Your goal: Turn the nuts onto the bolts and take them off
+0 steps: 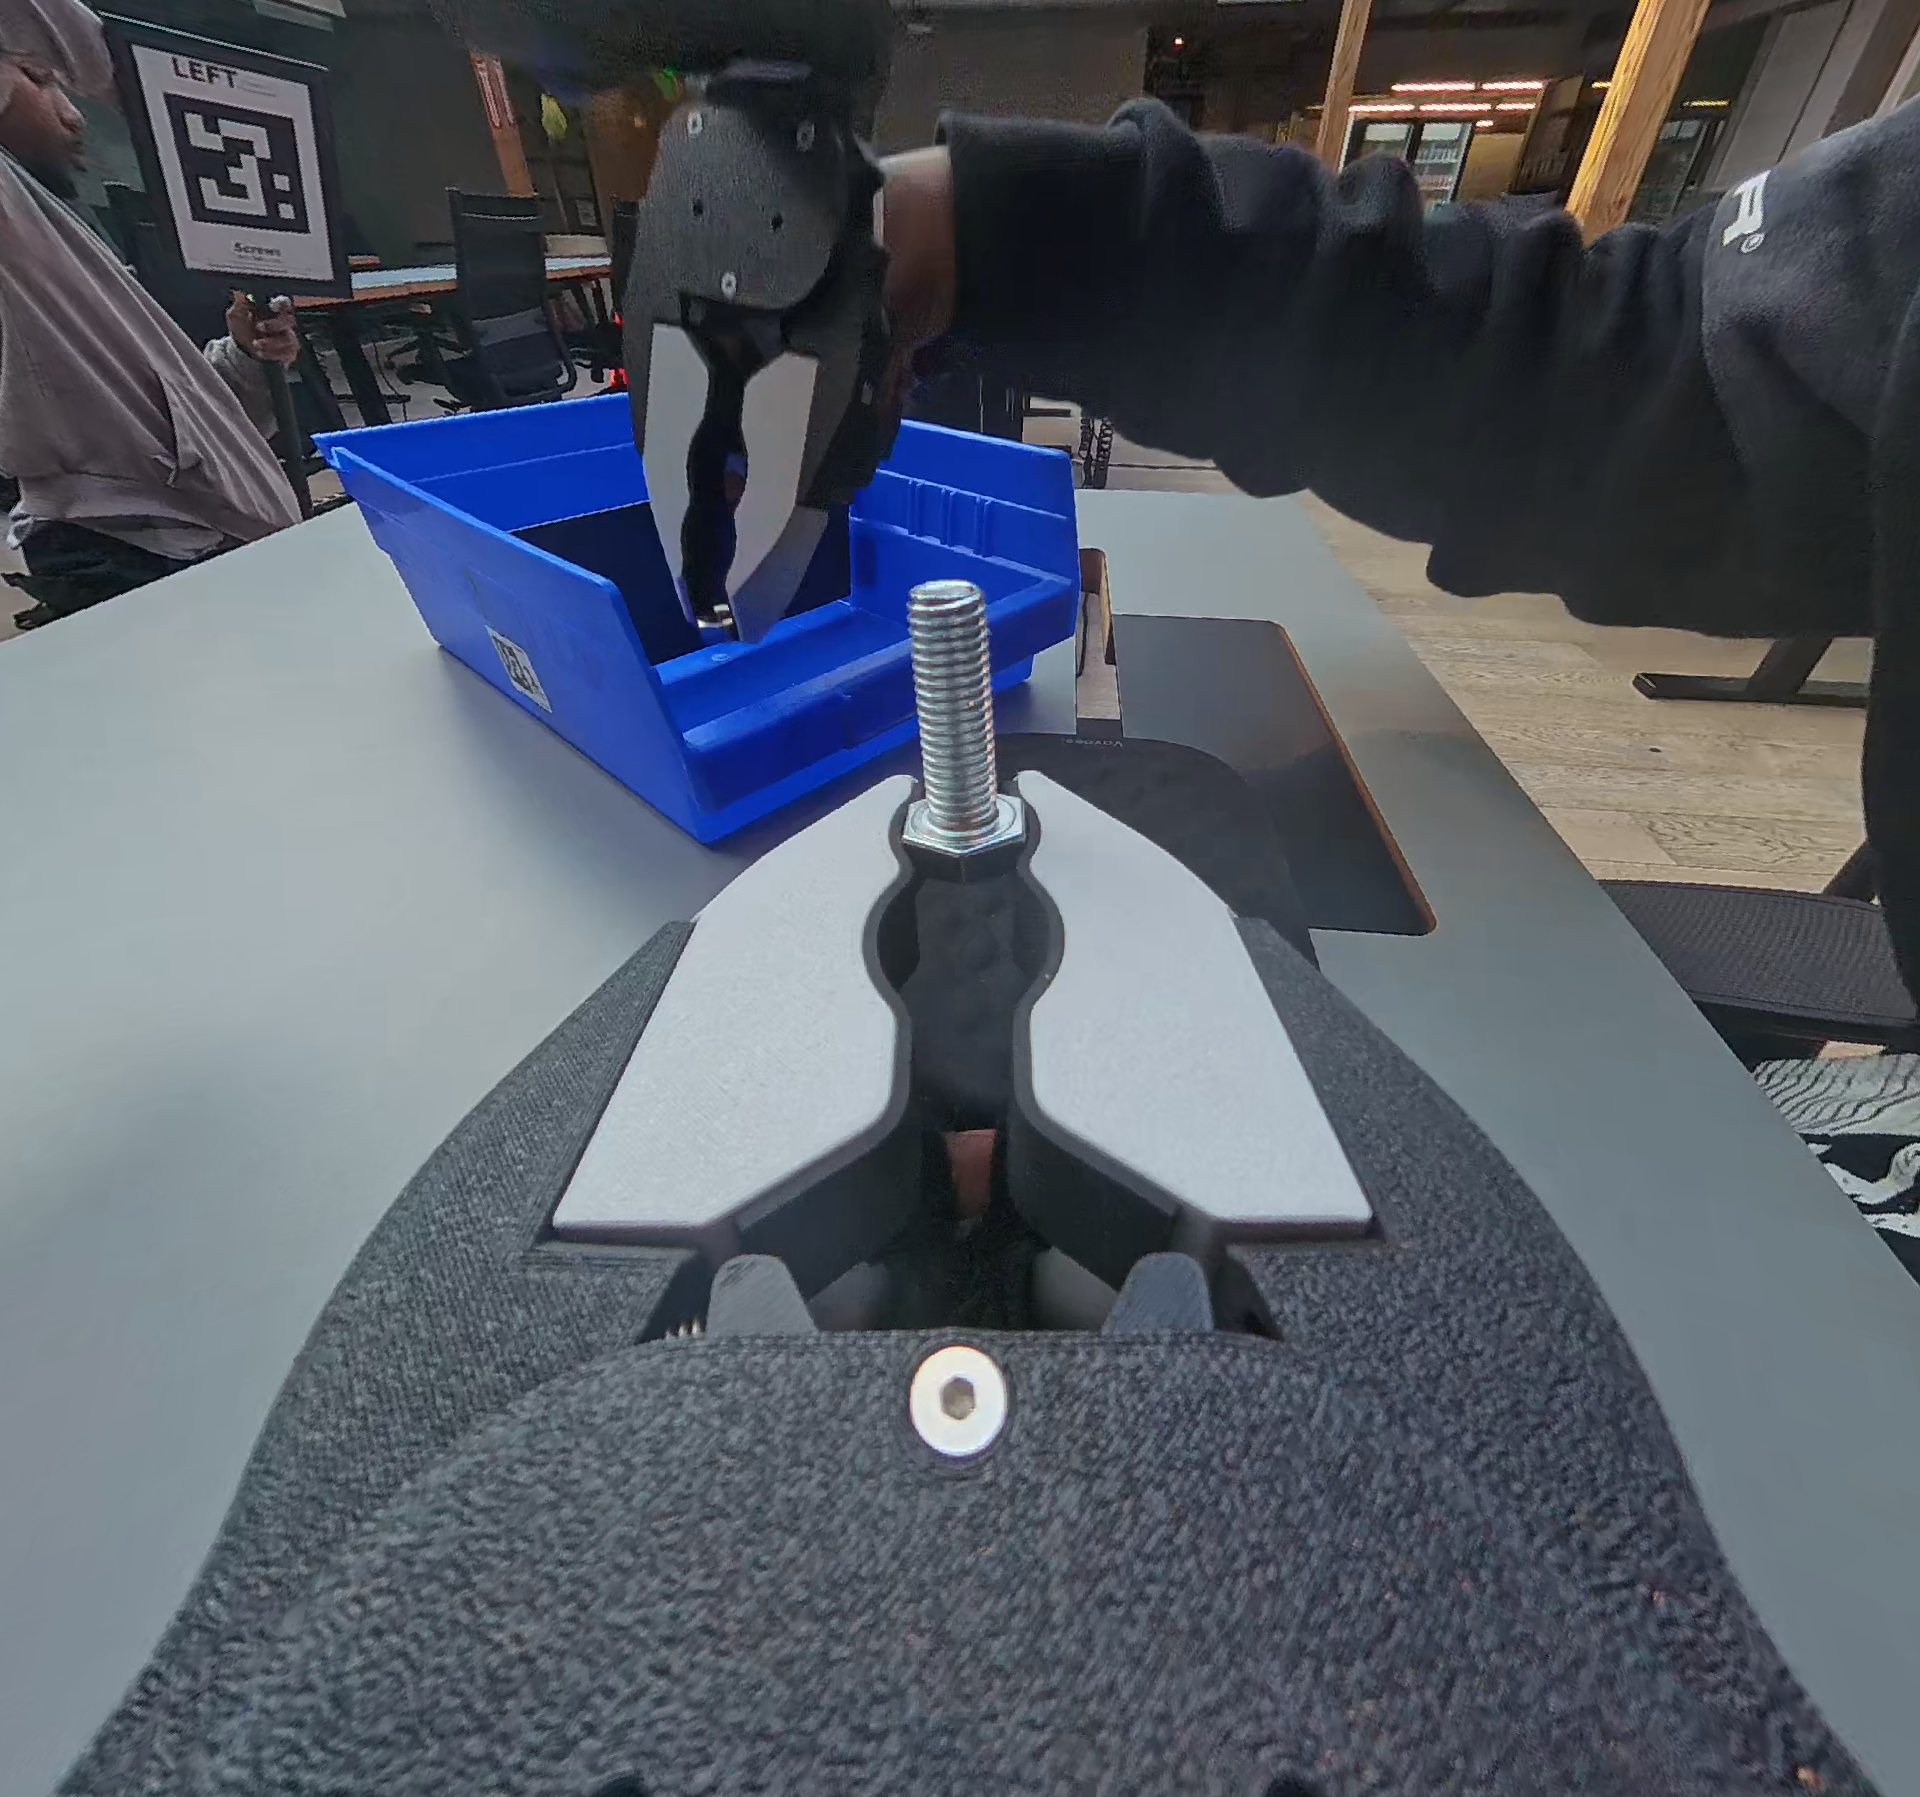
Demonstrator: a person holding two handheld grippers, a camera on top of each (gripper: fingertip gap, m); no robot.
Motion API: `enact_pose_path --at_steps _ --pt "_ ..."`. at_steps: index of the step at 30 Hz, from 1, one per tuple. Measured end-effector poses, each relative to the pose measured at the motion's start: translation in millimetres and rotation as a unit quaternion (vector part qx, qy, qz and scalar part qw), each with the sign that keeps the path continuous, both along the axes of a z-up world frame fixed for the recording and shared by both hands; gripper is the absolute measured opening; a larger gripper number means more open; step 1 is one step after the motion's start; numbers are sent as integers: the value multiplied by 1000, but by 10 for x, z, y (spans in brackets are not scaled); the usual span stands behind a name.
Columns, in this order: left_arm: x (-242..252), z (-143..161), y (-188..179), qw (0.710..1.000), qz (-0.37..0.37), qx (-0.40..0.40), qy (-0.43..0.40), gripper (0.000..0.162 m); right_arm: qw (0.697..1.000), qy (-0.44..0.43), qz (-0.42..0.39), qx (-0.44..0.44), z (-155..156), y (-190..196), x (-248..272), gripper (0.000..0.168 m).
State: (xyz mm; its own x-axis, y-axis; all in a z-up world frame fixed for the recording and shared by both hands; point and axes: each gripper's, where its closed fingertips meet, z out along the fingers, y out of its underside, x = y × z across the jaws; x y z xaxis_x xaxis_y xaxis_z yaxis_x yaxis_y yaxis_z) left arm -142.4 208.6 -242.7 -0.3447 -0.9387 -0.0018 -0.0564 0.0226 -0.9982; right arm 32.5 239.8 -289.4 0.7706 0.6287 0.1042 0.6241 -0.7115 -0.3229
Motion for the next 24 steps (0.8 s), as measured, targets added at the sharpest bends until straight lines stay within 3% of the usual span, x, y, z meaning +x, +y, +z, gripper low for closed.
enact_pose_path --at_steps 4,17,21,24 --pt "-1 4 8 1000 1 -3 -1 13 1000 -4 -19 -18 -299 23 128 18" --pt "-3 4 5 1000 -1 -4 0 13 998 -18 -42 -46 -506 16 244 18" --pt "-2 4 6 1000 -1 -4 0 13 998 -14 -57 -35 -393 33 248 30" --pt "-1 4 9 1000 0 -5 0 13 998 -6 -67 3 -86 78 148 27"
